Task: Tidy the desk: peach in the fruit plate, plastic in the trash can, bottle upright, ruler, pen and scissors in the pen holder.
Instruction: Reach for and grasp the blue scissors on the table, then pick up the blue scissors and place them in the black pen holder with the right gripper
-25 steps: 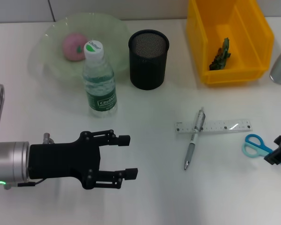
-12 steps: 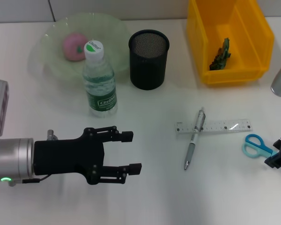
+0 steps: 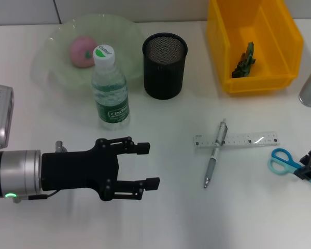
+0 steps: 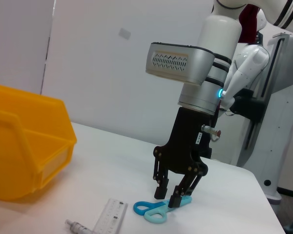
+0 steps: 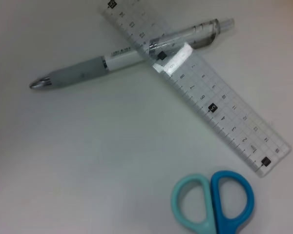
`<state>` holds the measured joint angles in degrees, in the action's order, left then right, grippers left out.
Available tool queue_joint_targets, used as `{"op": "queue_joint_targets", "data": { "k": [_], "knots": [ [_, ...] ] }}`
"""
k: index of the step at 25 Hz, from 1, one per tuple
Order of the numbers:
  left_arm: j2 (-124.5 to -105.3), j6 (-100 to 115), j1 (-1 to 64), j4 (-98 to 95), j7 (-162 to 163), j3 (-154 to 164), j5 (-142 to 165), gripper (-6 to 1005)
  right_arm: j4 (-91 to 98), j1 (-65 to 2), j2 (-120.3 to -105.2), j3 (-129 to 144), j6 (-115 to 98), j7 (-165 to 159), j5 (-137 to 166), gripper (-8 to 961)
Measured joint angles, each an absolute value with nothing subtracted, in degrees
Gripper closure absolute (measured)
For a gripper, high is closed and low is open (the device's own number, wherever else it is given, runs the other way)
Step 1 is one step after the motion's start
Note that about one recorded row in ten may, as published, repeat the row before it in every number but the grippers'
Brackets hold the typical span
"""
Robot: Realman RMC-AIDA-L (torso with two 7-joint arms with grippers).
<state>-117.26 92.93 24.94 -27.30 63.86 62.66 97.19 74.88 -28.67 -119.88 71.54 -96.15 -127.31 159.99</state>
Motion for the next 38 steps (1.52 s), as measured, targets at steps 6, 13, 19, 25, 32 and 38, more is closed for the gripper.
{"op": "queue_joint_targets", "data": {
  "k": [6,13,19,25,32,38],
  "knots": [
    [-117.33,92.9,25.1,-27.4,63.9,62.7,97.2,193,74.9,-28.7,-119.89,71.8,-96.1,-127.0,160.0,650],
    [-117.34,92.9,25.3,-27.4,63.9,62.7,97.2,193,73.8,-28.8,-119.88,72.9,-95.9,-126.9,160.0,664],
    [-117.59,92.9,25.6,-27.3,63.9,62.7,97.4,193,73.3,-29.0,-119.80,73.0,-95.2,-126.9,160.1,685],
    [-117.51,92.9,25.6,-27.4,63.9,62.7,97.3,194,73.6,-28.8,-119.79,73.1,-95.0,-126.8,160.1,706],
    [-117.28,93.2,25.6,-27.5,63.9,62.5,97.1,194,81.7,-27.7,-119.69,65.3,-99.6,-123.7,153.7,737],
    [-117.32,93.3,25.6,-27.5,63.8,61.8,97.1,193,87.5,-26.9,-119.36,52.4,-101.5,-119.2,140.0,737]
  ]
}}
